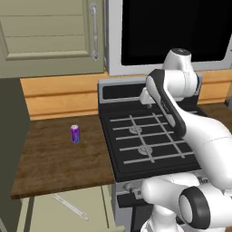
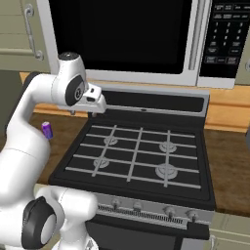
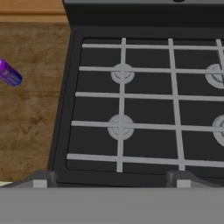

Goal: Pick the tongs from the drawer and place it on the counter.

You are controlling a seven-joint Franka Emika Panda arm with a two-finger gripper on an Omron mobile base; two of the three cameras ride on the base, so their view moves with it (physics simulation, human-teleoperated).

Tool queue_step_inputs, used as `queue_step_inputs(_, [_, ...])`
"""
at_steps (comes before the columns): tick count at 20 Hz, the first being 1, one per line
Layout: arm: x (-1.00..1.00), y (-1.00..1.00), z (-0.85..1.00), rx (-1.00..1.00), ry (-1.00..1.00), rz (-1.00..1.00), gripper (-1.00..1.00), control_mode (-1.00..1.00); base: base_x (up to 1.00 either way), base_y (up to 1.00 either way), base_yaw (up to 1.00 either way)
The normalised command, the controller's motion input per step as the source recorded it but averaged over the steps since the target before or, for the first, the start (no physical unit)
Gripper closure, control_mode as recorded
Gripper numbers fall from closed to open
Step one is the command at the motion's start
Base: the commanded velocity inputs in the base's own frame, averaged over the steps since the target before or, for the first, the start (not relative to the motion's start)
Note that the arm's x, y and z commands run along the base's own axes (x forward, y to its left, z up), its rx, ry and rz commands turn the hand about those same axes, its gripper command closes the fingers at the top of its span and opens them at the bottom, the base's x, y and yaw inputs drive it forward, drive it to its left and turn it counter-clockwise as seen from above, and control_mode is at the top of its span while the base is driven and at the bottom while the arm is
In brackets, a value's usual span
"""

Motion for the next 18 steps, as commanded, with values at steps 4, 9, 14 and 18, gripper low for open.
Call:
queue_step_inputs(4, [0.0,0.0,0.0,0.0,0.0,0.0,-1.0,1.0,0.01,-0.04,0.0])
queue_step_inputs(9, [0.0,0.0,0.0,0.0,0.0,0.0,-1.0,1.0,0.0,0.0,0.0])
queue_step_inputs(14, [0.0,0.04,0.0,0.0,0.0,0.0,-1.0,-1.0,0.0,0.0,0.0])
queue_step_inputs(18, [-0.14,0.84,-0.05,-0.02,0.0,0.0,-1.0,-1.0,0.0,0.0,0.0])
